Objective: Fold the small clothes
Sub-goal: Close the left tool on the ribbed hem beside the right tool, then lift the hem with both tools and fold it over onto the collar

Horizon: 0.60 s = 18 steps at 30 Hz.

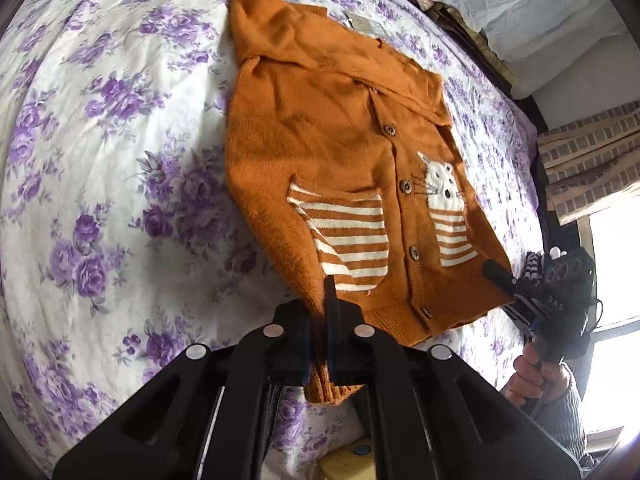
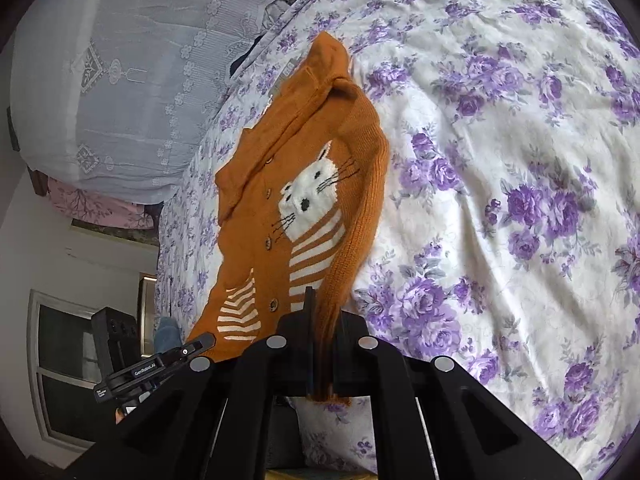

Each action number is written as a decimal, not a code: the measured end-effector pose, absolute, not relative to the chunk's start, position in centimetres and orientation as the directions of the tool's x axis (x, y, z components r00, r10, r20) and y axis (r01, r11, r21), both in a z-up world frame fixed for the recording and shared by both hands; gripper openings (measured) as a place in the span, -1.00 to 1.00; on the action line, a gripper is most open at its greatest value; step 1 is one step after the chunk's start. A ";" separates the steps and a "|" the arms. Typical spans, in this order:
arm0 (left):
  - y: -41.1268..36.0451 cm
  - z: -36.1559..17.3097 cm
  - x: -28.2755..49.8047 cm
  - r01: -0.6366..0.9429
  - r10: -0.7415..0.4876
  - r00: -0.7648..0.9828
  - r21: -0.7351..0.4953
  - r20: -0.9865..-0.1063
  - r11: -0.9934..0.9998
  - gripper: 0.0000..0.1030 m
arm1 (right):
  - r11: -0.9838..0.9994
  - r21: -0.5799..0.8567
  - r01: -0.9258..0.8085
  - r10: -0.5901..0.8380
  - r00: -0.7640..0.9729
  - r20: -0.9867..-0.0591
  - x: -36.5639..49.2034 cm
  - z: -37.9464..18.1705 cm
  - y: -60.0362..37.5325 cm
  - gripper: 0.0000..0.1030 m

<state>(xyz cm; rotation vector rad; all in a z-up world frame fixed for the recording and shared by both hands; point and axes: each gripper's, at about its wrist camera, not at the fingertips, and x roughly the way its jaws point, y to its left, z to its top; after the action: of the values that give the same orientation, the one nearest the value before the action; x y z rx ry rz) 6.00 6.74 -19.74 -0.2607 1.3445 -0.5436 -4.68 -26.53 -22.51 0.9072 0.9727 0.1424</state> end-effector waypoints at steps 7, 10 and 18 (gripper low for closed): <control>6.9 -19.8 6.3 0.216 -0.552 0.093 -0.524 -0.829 0.824 -0.92 | 0.640 0.709 0.295 0.450 0.605 -0.657 -6.1 -22.1 -26.4 -0.87; 6.3 -18.7 7.0 0.226 -0.551 0.120 -0.517 -0.826 0.825 -0.92 | 0.630 0.724 0.280 0.465 0.610 -0.641 -5.6 -21.4 -27.2 -0.87; 4.4 -14.5 10.2 0.279 -0.517 0.211 -0.456 -0.829 0.845 -0.92 | 0.655 0.739 0.161 0.507 0.631 -0.587 -1.3 -17.1 -27.6 -0.88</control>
<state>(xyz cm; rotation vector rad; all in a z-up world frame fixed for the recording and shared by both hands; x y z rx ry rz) 10.15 4.35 -14.50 -0.2256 1.2411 -0.5597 -1.27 -27.58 -17.14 0.8587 0.8888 0.2284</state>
